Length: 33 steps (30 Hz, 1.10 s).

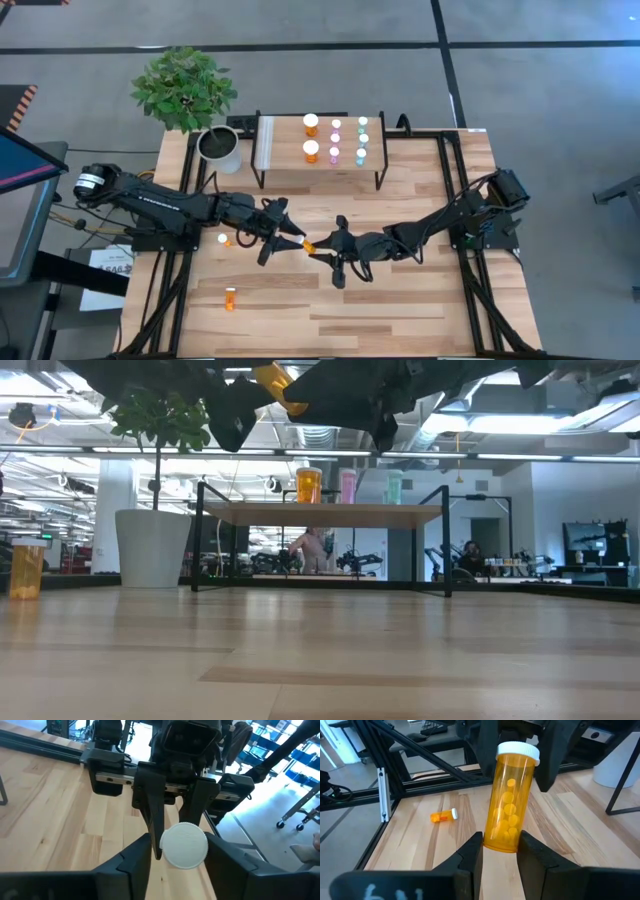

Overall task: Pick and place medicine bottles onto shelf by color
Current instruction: Put the right small orange pill bottle on the shelf

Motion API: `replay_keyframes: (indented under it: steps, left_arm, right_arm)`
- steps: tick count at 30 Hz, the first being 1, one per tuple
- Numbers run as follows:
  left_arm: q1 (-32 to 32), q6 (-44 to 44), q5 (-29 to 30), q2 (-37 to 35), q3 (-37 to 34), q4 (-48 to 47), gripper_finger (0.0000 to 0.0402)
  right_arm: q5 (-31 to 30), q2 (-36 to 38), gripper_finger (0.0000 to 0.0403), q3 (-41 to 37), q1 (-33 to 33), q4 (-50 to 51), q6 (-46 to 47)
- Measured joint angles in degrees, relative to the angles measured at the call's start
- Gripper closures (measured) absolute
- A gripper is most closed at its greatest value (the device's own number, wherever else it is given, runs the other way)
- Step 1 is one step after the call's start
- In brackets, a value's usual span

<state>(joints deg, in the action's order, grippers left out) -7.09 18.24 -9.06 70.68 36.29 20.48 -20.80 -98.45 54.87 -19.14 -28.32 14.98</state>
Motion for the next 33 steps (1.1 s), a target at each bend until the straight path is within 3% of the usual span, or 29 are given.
replay_keyframes:
  steps: [12, 23, 28, 33]
  left_arm:
    - [0.00, 0.31, -0.10, 0.00, -0.01, 0.09, 0.0290]
    - [0.72, 0.50, 1.26, -5.09, -0.07, -3.81, 0.0292]
    - [3.26, 0.94, 8.72, -11.59, 1.40, -14.80, 0.0292]
    - [6.81, -2.13, 21.99, -12.63, 12.36, -37.01, 0.0292]
  right_arm:
    - [-0.02, 0.00, 0.0278, 0.00, 0.86, -0.15, 1.65]
    - [-0.28, 0.56, 0.0146, 0.02, 0.92, 2.31, 2.68]
    - [-0.31, 1.46, 0.0123, 0.02, 0.92, 6.12, 4.47]
    - [-0.30, 1.44, 0.0121, 0.02, 1.27, 6.47, 4.66]
